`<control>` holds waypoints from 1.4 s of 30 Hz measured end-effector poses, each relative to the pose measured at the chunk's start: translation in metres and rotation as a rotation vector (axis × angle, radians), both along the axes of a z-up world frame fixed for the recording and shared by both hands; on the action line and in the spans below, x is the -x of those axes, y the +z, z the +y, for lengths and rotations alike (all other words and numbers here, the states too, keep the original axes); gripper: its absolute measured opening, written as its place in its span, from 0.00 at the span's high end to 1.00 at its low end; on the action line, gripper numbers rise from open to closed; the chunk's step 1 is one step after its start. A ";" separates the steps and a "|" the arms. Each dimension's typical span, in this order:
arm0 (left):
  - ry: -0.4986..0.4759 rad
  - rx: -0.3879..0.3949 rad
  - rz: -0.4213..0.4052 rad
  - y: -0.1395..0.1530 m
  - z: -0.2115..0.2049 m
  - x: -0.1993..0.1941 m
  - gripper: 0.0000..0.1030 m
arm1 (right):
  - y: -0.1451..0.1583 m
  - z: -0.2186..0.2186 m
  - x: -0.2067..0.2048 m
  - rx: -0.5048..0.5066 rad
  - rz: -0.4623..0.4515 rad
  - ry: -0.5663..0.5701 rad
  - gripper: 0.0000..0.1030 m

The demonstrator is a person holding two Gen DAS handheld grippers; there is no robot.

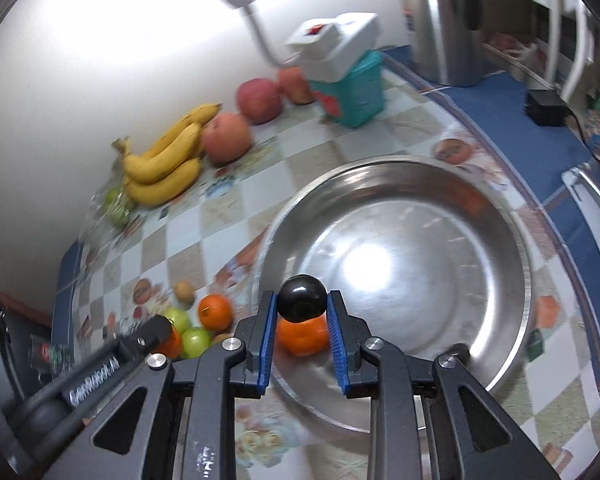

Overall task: Organize fruits
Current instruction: 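Carry the second mandarin and plum in both tools over the steel bowl, then open the left tool releasing the mandarin while the right tool releases the plum into the bowl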

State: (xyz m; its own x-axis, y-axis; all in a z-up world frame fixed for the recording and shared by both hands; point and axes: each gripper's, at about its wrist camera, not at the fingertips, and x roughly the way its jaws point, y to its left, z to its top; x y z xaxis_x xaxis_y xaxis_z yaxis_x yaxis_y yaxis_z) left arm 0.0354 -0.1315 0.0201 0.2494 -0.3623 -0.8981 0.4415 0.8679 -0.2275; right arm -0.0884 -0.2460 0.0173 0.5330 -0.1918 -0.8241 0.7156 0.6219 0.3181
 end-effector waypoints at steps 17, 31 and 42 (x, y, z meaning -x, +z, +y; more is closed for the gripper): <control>-0.245 0.041 0.081 -0.012 -0.053 0.054 0.63 | -0.003 -0.045 0.048 0.047 0.030 -0.158 0.74; -0.276 -0.031 0.130 -0.042 -0.060 0.064 0.63 | -0.051 -0.044 0.035 -0.032 0.152 -0.127 0.74; -0.271 -0.046 0.138 -0.048 -0.059 0.063 0.62 | -0.059 -0.045 0.035 -0.043 0.186 -0.133 0.74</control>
